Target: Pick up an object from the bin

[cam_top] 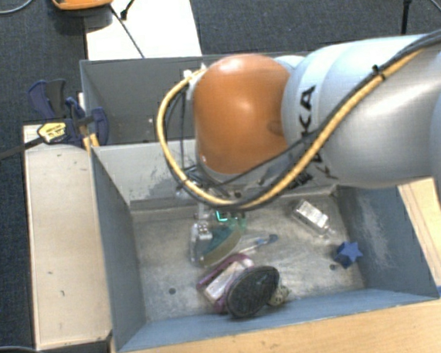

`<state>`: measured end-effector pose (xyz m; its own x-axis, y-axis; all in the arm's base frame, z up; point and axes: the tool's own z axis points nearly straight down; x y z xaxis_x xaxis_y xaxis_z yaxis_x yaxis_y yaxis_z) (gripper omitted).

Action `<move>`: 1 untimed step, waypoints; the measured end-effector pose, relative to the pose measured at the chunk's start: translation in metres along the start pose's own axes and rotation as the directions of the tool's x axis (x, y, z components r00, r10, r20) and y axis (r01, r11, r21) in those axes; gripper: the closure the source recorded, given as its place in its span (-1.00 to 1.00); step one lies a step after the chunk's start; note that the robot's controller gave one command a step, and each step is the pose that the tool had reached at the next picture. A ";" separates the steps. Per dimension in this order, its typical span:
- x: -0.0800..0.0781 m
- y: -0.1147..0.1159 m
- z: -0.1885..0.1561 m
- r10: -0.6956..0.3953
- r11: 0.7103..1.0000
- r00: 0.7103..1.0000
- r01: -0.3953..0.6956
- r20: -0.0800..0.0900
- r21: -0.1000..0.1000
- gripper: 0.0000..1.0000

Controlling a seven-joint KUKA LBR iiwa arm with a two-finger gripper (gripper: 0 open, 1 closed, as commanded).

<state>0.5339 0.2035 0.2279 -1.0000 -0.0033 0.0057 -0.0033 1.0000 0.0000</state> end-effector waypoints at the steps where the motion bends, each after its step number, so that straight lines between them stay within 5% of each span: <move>1: 0.010 -0.067 0.083 -0.198 0.980 0.980 0.198 0.002 0.003 -1.00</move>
Offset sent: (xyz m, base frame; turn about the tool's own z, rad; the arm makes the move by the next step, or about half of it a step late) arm -0.0105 -0.0648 -0.0808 -0.2032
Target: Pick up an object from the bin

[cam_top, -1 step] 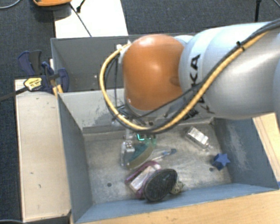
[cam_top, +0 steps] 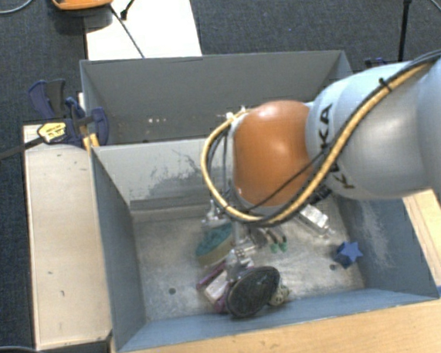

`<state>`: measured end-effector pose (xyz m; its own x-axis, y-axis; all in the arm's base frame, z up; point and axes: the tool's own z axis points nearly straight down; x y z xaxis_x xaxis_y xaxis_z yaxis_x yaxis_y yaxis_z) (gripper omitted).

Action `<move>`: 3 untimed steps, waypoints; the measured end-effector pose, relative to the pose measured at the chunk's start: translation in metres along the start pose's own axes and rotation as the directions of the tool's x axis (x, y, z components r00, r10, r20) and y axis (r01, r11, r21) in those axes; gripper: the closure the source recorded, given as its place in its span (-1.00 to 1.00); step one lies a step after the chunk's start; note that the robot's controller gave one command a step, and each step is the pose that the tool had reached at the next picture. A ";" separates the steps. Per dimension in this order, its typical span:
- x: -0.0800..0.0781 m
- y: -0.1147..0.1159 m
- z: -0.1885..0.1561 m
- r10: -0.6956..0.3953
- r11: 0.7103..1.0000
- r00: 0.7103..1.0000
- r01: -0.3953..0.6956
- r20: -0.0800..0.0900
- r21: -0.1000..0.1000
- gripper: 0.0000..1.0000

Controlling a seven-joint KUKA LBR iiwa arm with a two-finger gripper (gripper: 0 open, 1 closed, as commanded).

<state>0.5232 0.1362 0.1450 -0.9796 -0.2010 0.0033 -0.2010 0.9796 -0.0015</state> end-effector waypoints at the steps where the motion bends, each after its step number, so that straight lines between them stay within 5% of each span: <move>1: -0.015 -0.021 0.050 -0.270 0.963 0.963 0.270 0.020 -0.001 -1.00; 2: -0.015 -0.022 0.052 -0.263 0.965 0.965 0.263 0.016 -0.001 1.00; 3: -0.014 -0.039 -0.118 -0.512 0.859 0.859 0.512 0.013 0.006 1.00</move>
Offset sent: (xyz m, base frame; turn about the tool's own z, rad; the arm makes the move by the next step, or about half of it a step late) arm 0.0177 -0.0260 -0.0696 -0.2823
